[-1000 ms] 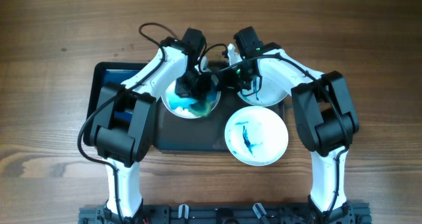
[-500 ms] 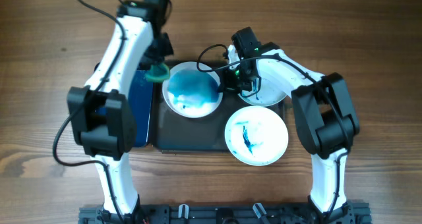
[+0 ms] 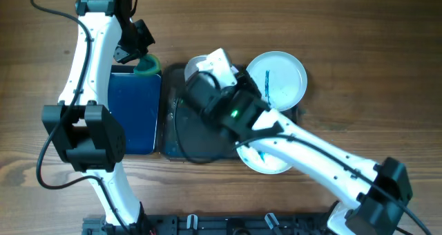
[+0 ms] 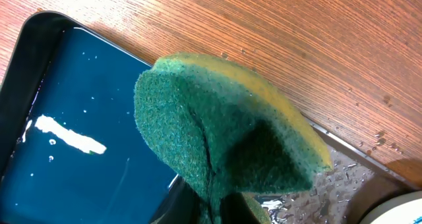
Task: Clean dirty plates on tray and stack at the side
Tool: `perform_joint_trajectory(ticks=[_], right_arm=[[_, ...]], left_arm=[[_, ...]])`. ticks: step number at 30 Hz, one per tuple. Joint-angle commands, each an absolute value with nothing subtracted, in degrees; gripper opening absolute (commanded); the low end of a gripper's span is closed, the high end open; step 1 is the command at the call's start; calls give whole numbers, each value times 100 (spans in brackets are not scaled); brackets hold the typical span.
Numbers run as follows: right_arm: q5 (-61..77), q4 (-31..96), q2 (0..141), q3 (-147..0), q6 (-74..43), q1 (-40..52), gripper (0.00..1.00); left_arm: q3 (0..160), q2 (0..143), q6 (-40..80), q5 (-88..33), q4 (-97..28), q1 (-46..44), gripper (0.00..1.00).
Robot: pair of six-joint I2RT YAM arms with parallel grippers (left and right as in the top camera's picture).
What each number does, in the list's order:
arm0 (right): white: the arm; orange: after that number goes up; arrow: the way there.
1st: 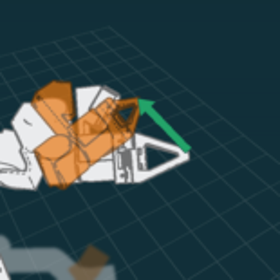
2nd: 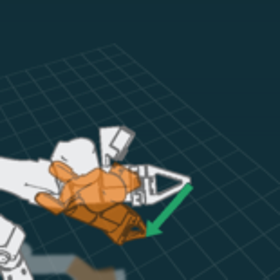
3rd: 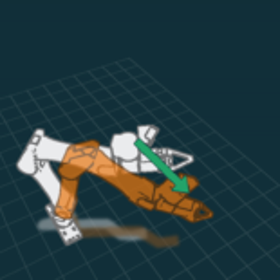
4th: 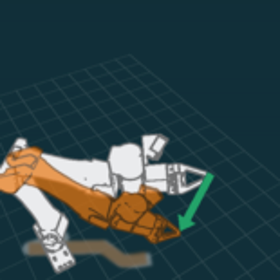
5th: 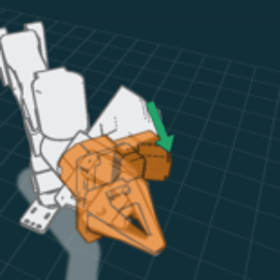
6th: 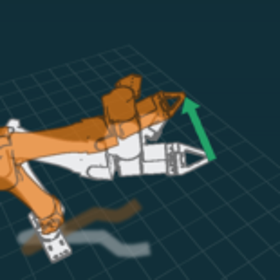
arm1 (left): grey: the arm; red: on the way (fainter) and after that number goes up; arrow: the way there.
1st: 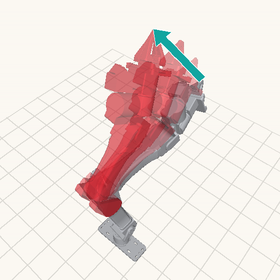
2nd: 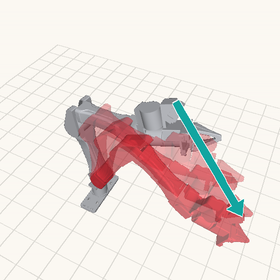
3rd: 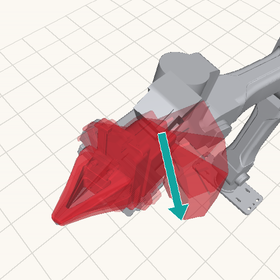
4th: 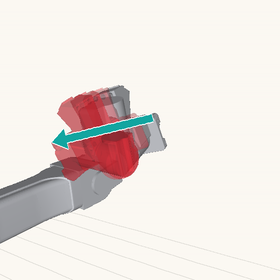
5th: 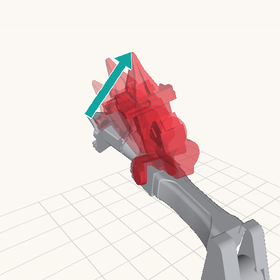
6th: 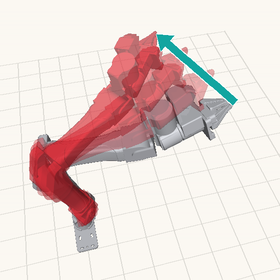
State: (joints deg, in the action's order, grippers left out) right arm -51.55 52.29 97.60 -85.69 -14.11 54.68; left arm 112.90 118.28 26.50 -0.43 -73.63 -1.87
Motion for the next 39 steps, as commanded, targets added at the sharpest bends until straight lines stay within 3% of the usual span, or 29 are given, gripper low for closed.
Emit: perform_joint_trajectory(ticks=[1, 4, 7, 8, 13, 16, 20, 21, 23, 27, 30, 37, 39], right_arm=[[-7382, 4987, 9651, -8632, -1369, 5771, 4], [-8499, 4545, 9651, -8632, -1347, 5983, 4], [-7985, 4414, 9653, -8626, -1363, 5994, 4], [-5957, 4458, 9653, -8597, -1555, 5728, 4], [-958, 4602, 9998, -8296, -3378, 4213, 4], [346, 4394, 10798, -8099, -3463, 3723, 4], [950, 4311, 11498, -8099, -3441, 3684, 4], [956, 4309, 11478, -8108, -3411, 3656, 14], [1518, 4154, 11476, -8158, -2451, 3594, 47], [1645, 4224, 11572, -8654, -607, 3199, 59], [1942, 4278, 12258, -9290, 440, 3096, 55], [2252, 4274, 12814, -9531, 134, 3135, 30], [2250, 4261, 12916, -9524, -180, 3166, 12]], left_arm=[[11456, 11657, 2727, -123, -7371, -196, 4], [11456, 11657, 2727, -123, -7365, -196, 4], [11456, 11657, 2729, -123, -7380, -196, 4], [11456, 11657, 2731, -126, -7395, -196, 4], [11454, 11657, 2749, -126, -7485, -198, 4], [11454, 11660, 2749, -126, -7481, -202, 4], [11454, 11660, 2749, -126, -7485, -202, 4], [11454, 11660, 2749, -126, -7485, -202, 4], [11454, 11660, 2749, -130, -7485, -211, 4], [11454, 11660, 2749, -130, -7483, -213, 4], [11454, 11671, 2749, -152, -7483, -213, 4], [11454, 11679, 2751, -196, -7483, -250, 4], [11454, 11692, 2751, -215, -7487, -250, 4]])
